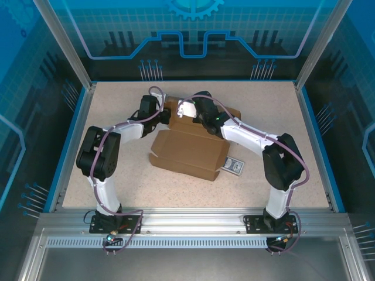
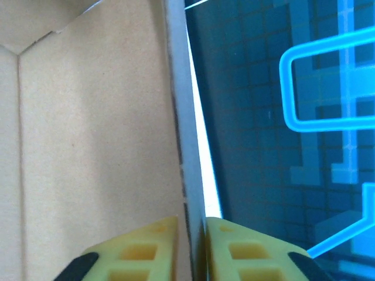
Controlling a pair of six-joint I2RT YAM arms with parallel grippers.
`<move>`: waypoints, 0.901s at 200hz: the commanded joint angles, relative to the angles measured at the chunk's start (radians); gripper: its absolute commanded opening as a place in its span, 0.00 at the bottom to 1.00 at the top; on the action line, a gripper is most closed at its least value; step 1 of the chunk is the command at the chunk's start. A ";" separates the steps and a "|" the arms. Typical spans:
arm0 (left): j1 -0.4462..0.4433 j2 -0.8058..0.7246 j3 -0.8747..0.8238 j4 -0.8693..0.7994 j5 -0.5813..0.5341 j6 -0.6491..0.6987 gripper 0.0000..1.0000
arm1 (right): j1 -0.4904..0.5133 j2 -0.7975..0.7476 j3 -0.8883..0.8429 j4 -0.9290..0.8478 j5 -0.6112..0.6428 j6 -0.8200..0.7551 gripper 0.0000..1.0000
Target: Fold the paper box
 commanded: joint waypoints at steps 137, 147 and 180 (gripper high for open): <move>-0.047 -0.088 -0.123 0.132 0.026 0.089 0.20 | -0.073 -0.145 0.184 -0.268 -0.568 0.629 0.55; -0.047 -0.083 -0.132 0.148 0.034 0.084 0.22 | -0.089 -0.126 0.202 -0.272 -0.583 0.664 0.54; -0.047 -0.068 -0.139 0.175 0.050 0.085 0.25 | -0.139 -0.047 0.275 -0.290 -0.664 0.775 0.53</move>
